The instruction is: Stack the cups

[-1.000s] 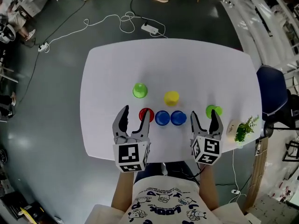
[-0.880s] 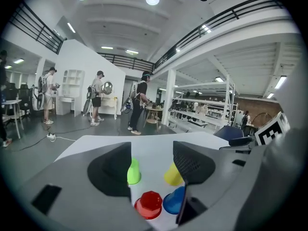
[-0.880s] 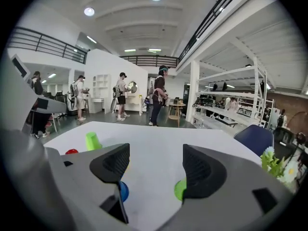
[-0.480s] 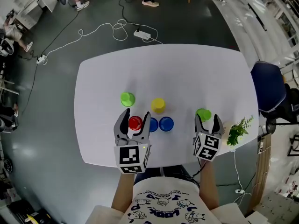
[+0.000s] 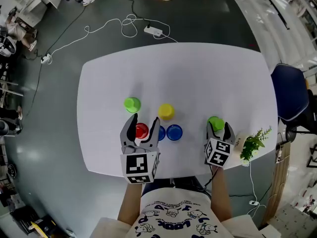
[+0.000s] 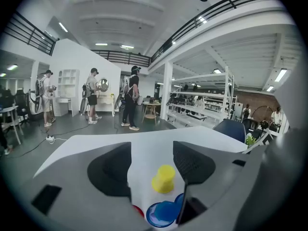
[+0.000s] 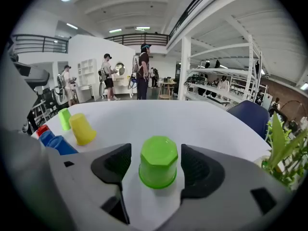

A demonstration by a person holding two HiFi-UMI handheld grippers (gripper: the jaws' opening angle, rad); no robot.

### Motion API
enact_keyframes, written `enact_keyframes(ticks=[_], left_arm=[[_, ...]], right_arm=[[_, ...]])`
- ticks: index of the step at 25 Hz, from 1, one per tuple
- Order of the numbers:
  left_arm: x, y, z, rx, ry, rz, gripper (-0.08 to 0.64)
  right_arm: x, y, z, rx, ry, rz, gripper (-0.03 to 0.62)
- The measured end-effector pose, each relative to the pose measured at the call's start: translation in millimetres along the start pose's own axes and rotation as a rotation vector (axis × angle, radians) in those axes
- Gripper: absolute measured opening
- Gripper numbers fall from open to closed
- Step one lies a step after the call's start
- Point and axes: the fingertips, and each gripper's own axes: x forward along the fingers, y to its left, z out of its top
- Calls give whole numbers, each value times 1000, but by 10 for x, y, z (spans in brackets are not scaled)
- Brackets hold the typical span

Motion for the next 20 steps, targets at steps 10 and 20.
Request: enact_keyframes(ticks=[10, 20], left_arm=[[62, 55, -41, -12, 6, 50, 267], [-175, 108, -49, -48, -23, 150, 268]], right_arm=[[68, -29, -10, -30, -4, 11, 253], [-377, 264, 663, -40, -192, 166, 250]])
